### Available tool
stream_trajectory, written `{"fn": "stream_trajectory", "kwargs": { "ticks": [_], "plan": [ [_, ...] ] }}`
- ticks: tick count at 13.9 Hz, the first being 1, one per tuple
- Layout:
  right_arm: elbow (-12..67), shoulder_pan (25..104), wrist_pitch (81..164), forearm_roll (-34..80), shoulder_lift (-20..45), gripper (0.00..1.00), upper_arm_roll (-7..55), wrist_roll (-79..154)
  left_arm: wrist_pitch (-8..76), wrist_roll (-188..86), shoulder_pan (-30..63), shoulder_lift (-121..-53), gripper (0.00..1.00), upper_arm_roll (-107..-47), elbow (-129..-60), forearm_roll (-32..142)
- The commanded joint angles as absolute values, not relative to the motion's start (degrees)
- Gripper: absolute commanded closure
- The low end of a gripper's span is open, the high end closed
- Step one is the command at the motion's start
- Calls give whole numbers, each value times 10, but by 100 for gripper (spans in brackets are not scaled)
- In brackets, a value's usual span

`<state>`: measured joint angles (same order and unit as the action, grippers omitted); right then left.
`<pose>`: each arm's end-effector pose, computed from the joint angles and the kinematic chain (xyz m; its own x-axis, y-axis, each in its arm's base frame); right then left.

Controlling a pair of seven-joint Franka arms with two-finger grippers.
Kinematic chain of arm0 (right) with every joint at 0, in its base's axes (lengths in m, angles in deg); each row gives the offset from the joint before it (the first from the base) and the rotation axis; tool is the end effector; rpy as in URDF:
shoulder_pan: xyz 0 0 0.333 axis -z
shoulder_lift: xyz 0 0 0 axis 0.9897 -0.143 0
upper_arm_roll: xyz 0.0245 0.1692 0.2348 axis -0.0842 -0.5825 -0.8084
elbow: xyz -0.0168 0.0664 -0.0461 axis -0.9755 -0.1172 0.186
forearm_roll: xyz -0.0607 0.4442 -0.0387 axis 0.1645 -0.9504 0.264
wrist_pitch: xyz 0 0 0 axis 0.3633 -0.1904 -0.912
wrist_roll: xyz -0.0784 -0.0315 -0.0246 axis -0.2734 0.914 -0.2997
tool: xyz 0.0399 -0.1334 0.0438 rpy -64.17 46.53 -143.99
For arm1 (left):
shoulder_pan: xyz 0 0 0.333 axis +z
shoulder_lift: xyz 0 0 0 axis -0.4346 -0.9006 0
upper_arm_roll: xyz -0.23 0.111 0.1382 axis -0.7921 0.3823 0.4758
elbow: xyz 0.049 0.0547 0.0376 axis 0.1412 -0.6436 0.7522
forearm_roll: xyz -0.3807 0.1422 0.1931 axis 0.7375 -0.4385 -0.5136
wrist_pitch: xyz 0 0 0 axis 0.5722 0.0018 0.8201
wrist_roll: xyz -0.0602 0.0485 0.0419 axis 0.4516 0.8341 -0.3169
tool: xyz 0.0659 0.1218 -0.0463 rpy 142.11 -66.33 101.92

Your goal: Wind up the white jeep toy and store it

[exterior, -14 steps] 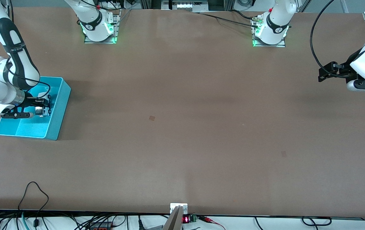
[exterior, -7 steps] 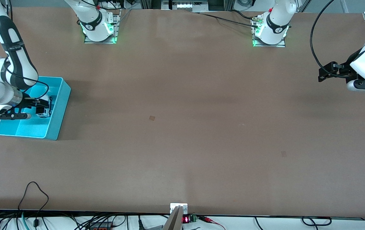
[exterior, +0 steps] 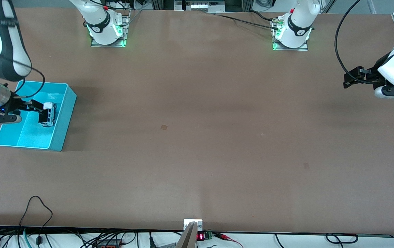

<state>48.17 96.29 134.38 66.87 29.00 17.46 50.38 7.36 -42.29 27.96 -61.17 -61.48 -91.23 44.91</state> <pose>0.5961 -0.1514 0.2730 0.9889 0.1482 -0.0112 0.1486 -0.9841 0.0974 0.6012 -0.0028 0.5071 0.9933 -0.0520 -0.1036 -0.0535 -0.9985 -0.0121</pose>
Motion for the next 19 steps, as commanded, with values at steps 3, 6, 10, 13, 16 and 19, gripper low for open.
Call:
{"fn": "stream_trajectory", "kwargs": {
  "ticks": [3, 6, 10, 13, 16, 19],
  "plan": [
    [479, 906, 1294, 625, 356, 0, 175, 502, 64, -422, 280, -607, 0, -616, -906, 451],
    [464, 885, 1279, 593, 370, 0, 174, 503, 63, -422, 280, -607, 0, -615, -906, 451],
    [374, 848, 1172, 580, 371, 0, 159, 420, 63, -423, 280, -607, 0, -616, -906, 451],
    [300, 824, 1084, 579, 370, 0, 158, 368, 63, -423, 280, -607, 0, -616, -906, 451],
    [253, 817, 1020, 579, 379, 0, 157, 304, 63, -423, 280, -607, 0, -617, -906, 451],
    [248, 816, 994, 582, 404, 0, 157, 299, 63, -423, 280, -607, 0, -617, -906, 451]
  ]
}}
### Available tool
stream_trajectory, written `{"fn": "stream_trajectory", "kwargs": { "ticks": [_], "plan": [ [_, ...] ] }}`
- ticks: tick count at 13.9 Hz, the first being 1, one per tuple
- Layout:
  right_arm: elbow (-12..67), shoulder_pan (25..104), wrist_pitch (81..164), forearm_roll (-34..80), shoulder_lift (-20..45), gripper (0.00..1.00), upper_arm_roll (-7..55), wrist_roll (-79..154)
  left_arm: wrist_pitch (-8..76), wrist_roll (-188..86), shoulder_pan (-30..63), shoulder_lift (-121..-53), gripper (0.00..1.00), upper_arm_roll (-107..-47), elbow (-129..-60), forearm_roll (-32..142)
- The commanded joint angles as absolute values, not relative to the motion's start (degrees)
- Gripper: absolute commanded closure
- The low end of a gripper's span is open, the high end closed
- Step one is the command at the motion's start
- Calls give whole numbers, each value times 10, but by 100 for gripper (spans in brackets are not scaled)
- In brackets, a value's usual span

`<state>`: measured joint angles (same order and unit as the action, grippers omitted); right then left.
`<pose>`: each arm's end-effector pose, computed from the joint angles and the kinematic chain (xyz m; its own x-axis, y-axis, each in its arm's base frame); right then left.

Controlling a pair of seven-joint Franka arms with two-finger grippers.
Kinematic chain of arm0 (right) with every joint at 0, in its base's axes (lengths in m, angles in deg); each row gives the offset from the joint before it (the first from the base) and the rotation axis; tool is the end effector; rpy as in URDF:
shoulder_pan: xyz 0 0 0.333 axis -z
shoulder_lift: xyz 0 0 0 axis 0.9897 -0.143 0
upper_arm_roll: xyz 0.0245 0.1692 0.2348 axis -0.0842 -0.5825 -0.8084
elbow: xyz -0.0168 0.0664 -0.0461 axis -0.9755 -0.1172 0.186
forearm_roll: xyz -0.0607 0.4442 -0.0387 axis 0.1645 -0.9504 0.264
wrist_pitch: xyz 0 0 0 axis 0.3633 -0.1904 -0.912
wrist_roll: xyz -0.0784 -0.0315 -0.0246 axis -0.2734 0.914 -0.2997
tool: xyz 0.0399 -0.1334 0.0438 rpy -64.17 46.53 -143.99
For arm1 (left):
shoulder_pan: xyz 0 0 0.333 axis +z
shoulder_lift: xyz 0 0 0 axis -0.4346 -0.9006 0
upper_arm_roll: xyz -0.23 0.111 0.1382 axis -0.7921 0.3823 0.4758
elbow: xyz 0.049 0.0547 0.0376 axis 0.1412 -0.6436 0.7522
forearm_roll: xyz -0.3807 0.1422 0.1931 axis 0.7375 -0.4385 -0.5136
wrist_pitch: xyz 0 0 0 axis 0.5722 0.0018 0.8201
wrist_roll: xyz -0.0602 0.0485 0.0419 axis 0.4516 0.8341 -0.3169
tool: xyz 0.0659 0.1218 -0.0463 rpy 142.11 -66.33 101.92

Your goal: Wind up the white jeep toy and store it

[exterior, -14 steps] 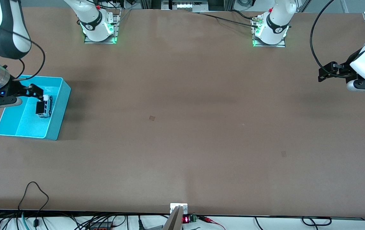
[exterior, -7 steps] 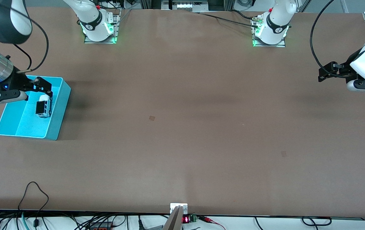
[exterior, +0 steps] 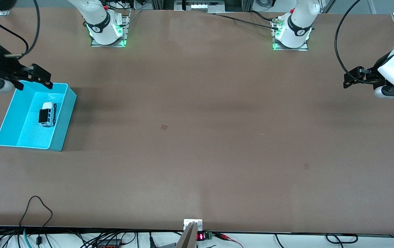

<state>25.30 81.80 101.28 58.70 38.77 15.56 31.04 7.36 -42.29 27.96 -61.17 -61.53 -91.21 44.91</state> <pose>0.6046 0.0334 0.5374 0.9996 0.0232 0.0142 0.0235 -0.9996 -0.0186 0.6012 -0.0033 0.5073 0.9933 -0.0528 -0.1032 -0.0544 -0.9984 -0.0121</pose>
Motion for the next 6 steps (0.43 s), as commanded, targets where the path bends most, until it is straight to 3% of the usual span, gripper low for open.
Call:
{"fn": "stream_trajectory", "kwargs": {
  "ticks": [1, 6],
  "plan": [
    [244, 816, 989, 585, 405, 0, 157, 308, 63, -423, 280, -607, 0, -617, -906, 451],
    [214, 819, 945, 580, 401, 0, 160, 302, 63, -423, 280, -607, 0, -619, -906, 451]
  ]
}}
